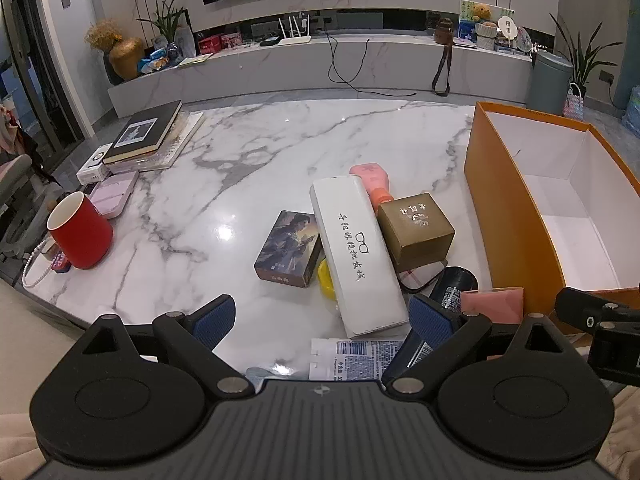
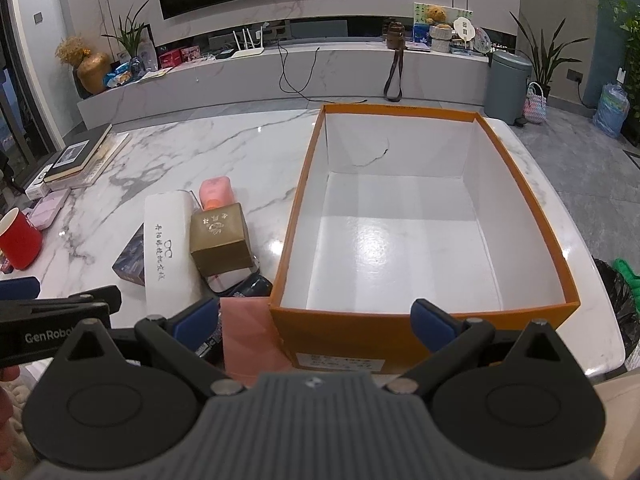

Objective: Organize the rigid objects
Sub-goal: 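Move left tool to the white box while right tool moves to the brown kraft box, then close left tool on the white box while right tool closes on the brown box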

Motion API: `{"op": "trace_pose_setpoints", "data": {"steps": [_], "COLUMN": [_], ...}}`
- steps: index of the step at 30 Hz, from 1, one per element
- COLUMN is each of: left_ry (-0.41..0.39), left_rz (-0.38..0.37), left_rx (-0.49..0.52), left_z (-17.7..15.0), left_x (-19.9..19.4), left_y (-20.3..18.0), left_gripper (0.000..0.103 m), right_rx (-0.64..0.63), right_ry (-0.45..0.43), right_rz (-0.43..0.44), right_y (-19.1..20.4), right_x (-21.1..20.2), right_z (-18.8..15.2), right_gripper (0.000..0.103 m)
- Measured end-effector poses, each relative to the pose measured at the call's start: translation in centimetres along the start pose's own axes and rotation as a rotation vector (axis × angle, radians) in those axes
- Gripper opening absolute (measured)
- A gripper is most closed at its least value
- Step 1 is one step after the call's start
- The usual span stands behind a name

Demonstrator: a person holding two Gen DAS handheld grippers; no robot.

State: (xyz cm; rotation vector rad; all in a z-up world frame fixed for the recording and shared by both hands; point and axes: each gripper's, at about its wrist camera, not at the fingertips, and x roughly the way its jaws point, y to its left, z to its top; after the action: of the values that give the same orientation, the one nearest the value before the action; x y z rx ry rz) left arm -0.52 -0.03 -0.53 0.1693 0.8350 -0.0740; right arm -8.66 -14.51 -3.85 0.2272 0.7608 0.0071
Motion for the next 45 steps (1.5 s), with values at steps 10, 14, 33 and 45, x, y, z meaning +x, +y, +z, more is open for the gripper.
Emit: {"op": "trace_pose_setpoints", "data": {"steps": [10, 14, 33, 45], "left_ry": [0.009, 0.013, 0.064, 0.192], "left_rz": [-0.007, -0.021, -0.126, -0.339], "left_rx": [0.007, 0.012, 0.075, -0.139], "left_z": [0.0, 0.1, 3.4, 5.3], "left_x": [0.0, 0.1, 2.3, 10.2], "left_y": [0.2, 0.4, 3.7, 5.9], "left_gripper": [0.103, 0.103, 0.074, 0.051], "right_rx": [-0.008, -0.017, -0.264, -0.387], "right_ry": [0.012, 0.021, -0.012, 0.159], "right_rz": [0.005, 0.010, 0.159, 0.216], "right_y": [0.1, 0.1, 5.3, 8.7], "right_x": [0.0, 0.1, 2.6, 9.7], "right_z": [0.0, 0.0, 3.3, 6.6], "right_gripper": [0.101, 0.101, 0.089, 0.062]}}
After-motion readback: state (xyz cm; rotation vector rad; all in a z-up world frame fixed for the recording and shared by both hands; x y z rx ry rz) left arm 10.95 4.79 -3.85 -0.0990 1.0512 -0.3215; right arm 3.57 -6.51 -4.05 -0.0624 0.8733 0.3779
